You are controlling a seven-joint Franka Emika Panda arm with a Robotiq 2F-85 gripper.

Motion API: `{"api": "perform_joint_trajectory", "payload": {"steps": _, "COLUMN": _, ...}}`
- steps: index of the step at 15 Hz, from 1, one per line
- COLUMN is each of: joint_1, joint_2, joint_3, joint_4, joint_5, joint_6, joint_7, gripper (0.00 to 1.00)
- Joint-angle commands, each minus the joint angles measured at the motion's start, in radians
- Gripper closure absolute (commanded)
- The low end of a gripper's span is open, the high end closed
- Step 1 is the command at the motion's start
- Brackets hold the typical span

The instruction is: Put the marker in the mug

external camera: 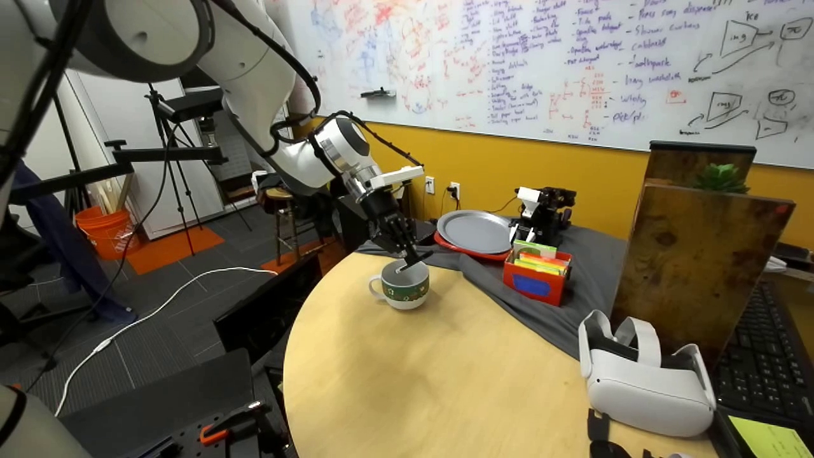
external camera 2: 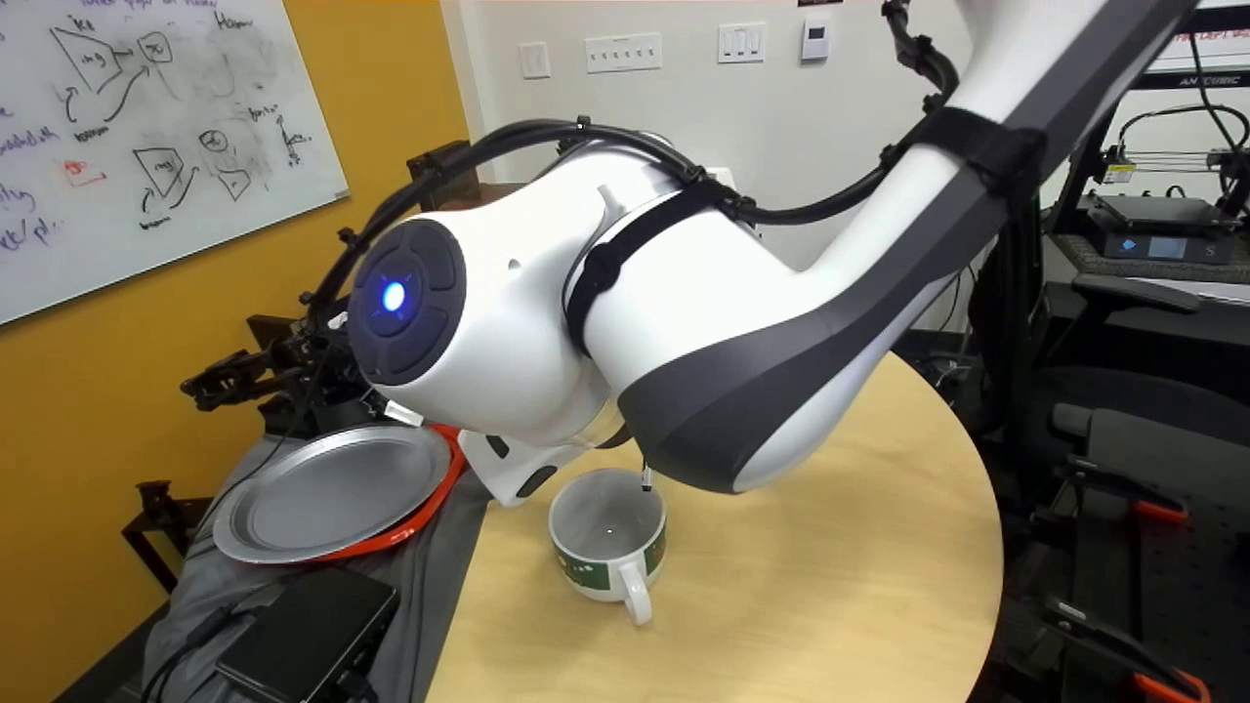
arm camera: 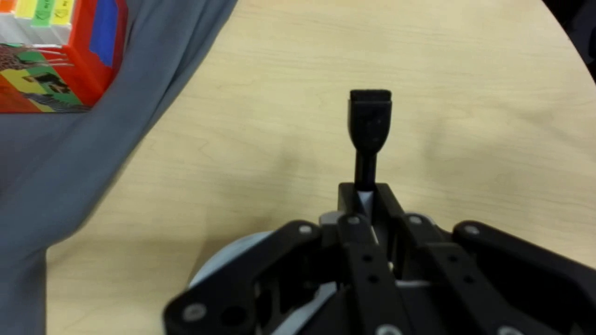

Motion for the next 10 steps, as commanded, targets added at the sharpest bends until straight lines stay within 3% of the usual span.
{"api": "perform_joint_trajectory", "payload": {"steps": 1, "joint_1": 0.010, "joint_2": 0.036, "joint_3": -0.002, "joint_4": 0.057, "joint_5": -0.044, "joint_6": -0.036, "joint_7": -0.021, "gripper": 0.97}}
{"api": "perform_joint_trajectory", "payload": {"steps": 10, "joint_1": 0.007, "joint_2": 0.085, "joint_3": 0.008, "joint_4": 0.099, "joint_5": -0.048, "joint_6": -0.029, "joint_7": -0.058, "gripper": 0.97}}
